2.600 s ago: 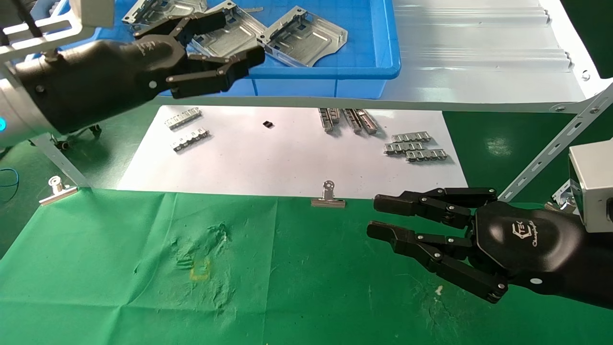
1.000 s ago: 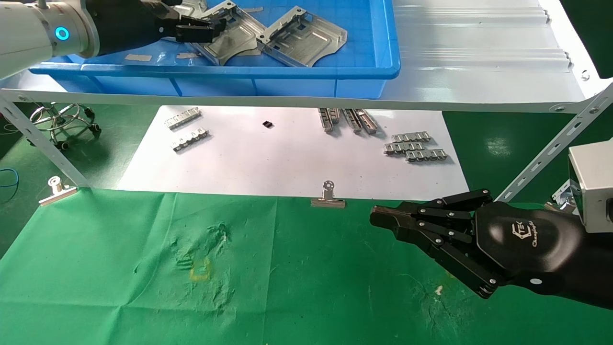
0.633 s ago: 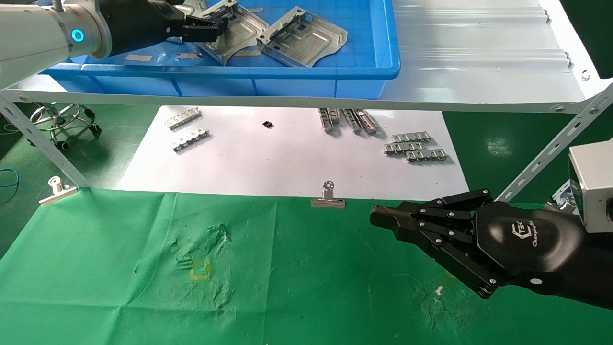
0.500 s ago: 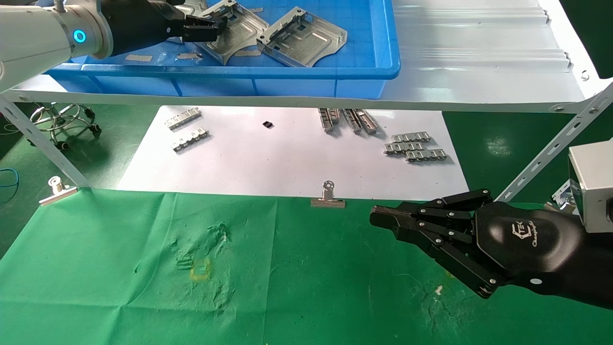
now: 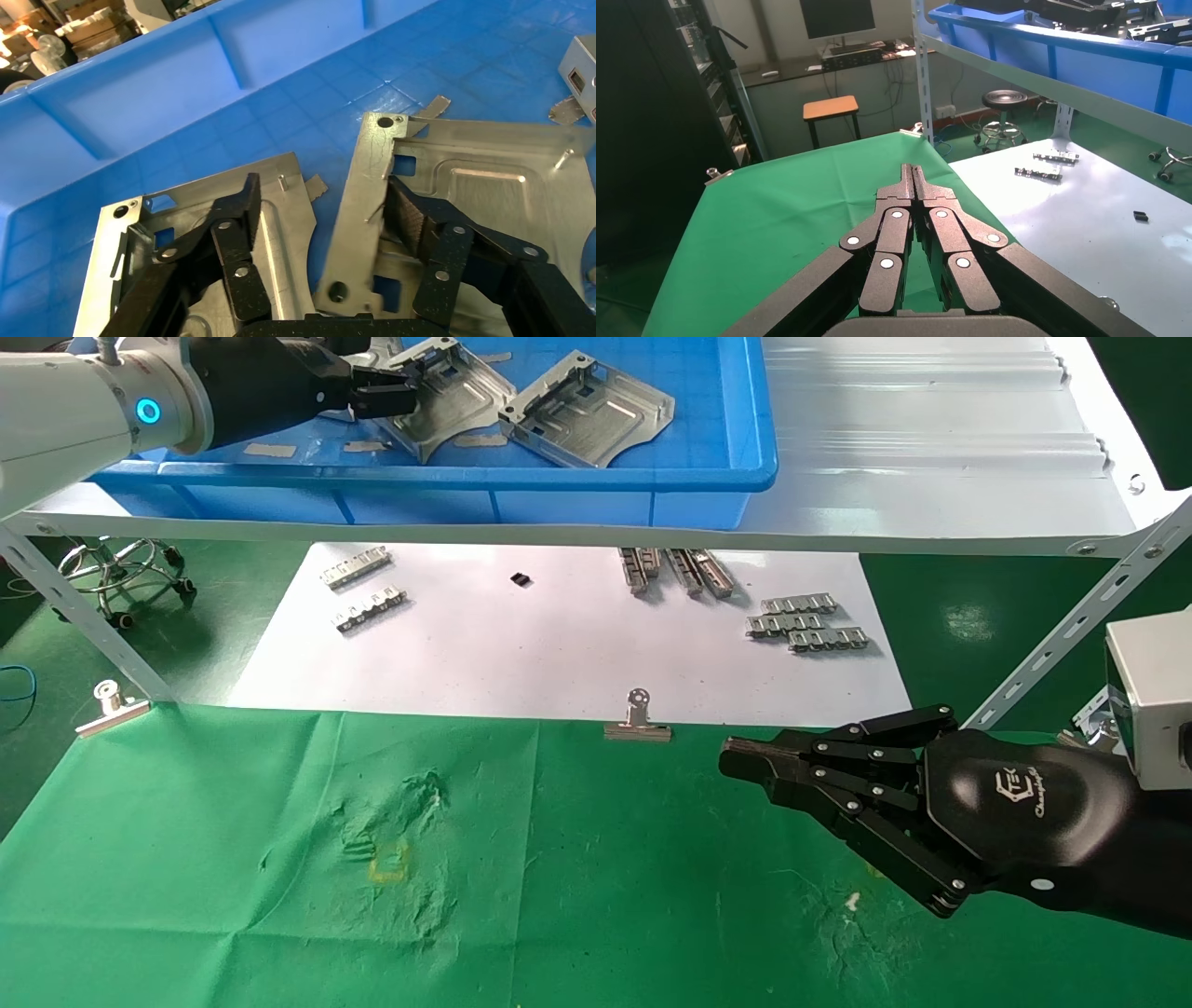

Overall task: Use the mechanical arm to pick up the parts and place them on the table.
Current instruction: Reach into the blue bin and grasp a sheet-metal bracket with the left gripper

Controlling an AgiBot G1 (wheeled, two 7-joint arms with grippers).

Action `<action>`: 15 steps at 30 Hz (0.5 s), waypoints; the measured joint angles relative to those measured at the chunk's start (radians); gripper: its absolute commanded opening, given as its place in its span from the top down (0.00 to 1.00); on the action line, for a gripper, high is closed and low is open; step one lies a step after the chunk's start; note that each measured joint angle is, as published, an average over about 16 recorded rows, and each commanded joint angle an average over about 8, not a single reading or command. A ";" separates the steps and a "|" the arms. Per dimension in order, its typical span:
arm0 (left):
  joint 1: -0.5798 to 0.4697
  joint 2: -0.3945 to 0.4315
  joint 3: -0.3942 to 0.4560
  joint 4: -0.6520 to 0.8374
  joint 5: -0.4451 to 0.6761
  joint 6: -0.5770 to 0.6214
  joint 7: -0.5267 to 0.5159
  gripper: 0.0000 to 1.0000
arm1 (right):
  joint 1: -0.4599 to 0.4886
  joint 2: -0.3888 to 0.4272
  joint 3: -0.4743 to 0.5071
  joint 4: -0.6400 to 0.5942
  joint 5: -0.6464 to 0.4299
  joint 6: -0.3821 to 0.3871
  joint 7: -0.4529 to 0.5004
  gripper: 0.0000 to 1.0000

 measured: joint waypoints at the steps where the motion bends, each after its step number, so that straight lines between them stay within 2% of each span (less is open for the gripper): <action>1: 0.000 0.000 0.000 0.000 0.000 0.001 0.001 1.00 | 0.000 0.000 0.000 0.000 0.000 0.000 0.000 1.00; 15: -0.005 0.000 -0.005 -0.004 -0.008 0.009 0.008 1.00 | 0.000 0.000 0.000 0.000 0.000 0.000 0.000 1.00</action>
